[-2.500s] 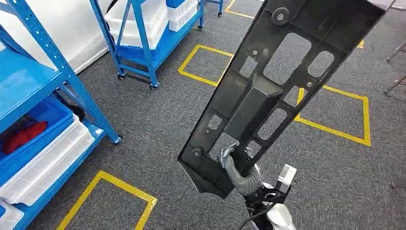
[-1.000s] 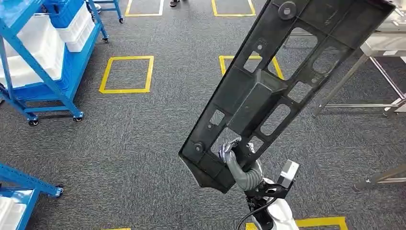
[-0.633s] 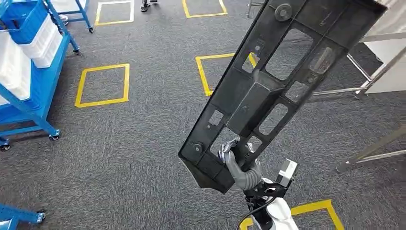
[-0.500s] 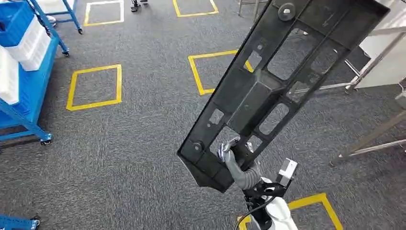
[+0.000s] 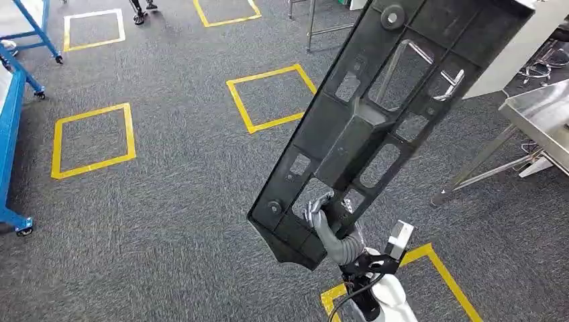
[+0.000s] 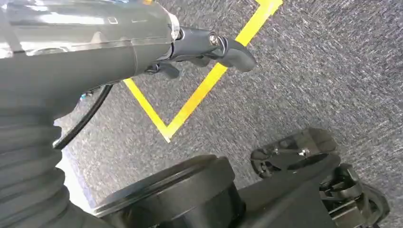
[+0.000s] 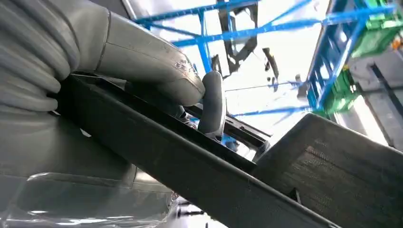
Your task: Take the parts from the cabinet and place them on the table.
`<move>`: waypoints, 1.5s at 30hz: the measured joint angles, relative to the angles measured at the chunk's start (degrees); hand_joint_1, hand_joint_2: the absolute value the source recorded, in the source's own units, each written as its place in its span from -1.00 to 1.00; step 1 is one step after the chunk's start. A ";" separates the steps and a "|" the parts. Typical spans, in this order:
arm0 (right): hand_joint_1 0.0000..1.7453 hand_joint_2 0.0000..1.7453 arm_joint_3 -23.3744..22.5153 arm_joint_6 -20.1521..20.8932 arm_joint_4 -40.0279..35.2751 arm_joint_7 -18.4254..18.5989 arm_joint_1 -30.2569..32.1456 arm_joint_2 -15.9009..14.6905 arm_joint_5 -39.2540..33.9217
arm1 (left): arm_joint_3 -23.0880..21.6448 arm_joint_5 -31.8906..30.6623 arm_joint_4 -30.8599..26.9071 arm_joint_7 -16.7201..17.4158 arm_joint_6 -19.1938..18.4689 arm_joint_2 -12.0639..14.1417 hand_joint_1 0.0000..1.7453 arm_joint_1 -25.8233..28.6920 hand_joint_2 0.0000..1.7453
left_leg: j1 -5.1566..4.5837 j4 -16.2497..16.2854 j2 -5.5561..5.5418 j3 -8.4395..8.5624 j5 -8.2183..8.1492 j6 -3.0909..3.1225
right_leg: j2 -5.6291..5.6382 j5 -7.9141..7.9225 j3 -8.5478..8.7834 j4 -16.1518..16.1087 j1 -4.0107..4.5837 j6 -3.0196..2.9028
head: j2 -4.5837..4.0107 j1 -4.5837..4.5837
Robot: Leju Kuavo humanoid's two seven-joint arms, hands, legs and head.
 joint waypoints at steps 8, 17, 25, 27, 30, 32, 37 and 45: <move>1.00 1.00 0.00 0.04 0.35 0.00 0.05 0.13 -0.02 | 0.09 0.22 -0.02 -0.28 -0.11 0.30 -1.00 -0.99 1.00 | 0.39 18.09 -4.93 -8.17 -7.34 -1.73 | 5.19 0.30 1.12 -1.11 -1.01 -1.35 | 0.00 -0.02; 1.00 1.00 -0.02 0.04 0.28 0.00 0.44 0.17 -0.02 | 0.09 -0.11 0.02 -0.11 -0.22 0.09 -1.00 -0.47 1.00 | 1.63 0.80 -8.62 -1.72 1.01 -0.26 | 11.58 0.55 -0.52 0.23 -1.31 1.48 | 0.00 -0.02; 1.00 1.00 0.00 0.07 0.33 -0.02 0.73 0.15 -0.02 | 0.09 -0.18 0.00 -0.02 -0.24 0.17 -1.00 -0.09 1.00 | 1.15 0.31 -2.89 -0.94 0.71 0.62 | 3.54 -2.99 -6.75 12.55 -1.71 2.45 | 0.00 0.00; 1.00 1.00 0.00 0.07 0.28 -0.02 0.67 0.15 -0.02 | 0.11 -0.18 0.00 0.00 -0.24 0.15 -1.00 -0.08 1.00 | 1.08 0.31 -1.82 -0.16 0.24 0.20 | 1.06 1.37 -0.64 1.54 -1.48 1.86 | 0.00 0.00; 1.00 1.00 -0.02 0.09 0.26 -0.02 0.50 0.15 -0.02 | 0.09 -0.24 0.00 0.04 -0.24 0.19 -1.00 -0.08 1.00 | 0.59 0.30 -0.78 0.10 -0.31 -0.71 | 0.78 0.19 -0.30 0.29 -0.58 0.82 | 0.00 0.00; 1.00 1.00 -0.02 0.07 0.24 -0.02 0.52 0.11 -0.09 | 0.09 -0.48 0.00 0.04 -0.17 0.24 -1.00 -0.22 1.00 | 0.34 -0.07 0.32 0.77 -0.60 -1.27 | 2.02 0.10 -0.19 -0.04 -0.65 0.26 | 0.00 0.00; 1.00 1.00 -0.02 0.09 -0.02 -0.04 0.58 0.13 -0.09 | 0.11 -0.37 -0.02 -0.24 -0.24 0.41 -1.00 -0.76 1.00 | 0.77 16.26 -4.80 -6.70 -8.71 -2.06 | 4.54 0.19 0.56 -0.63 -1.15 -0.97 | 0.00 -0.02; 1.00 1.00 -0.02 0.04 -0.11 -0.02 1.04 0.11 -0.15 | 0.09 -0.61 0.00 0.22 -0.72 0.39 -1.00 -0.28 1.00 | 0.97 1.10 -9.26 -1.06 0.08 -0.90 | 10.19 0.27 -0.25 0.36 -1.27 0.49 | 0.00 -0.02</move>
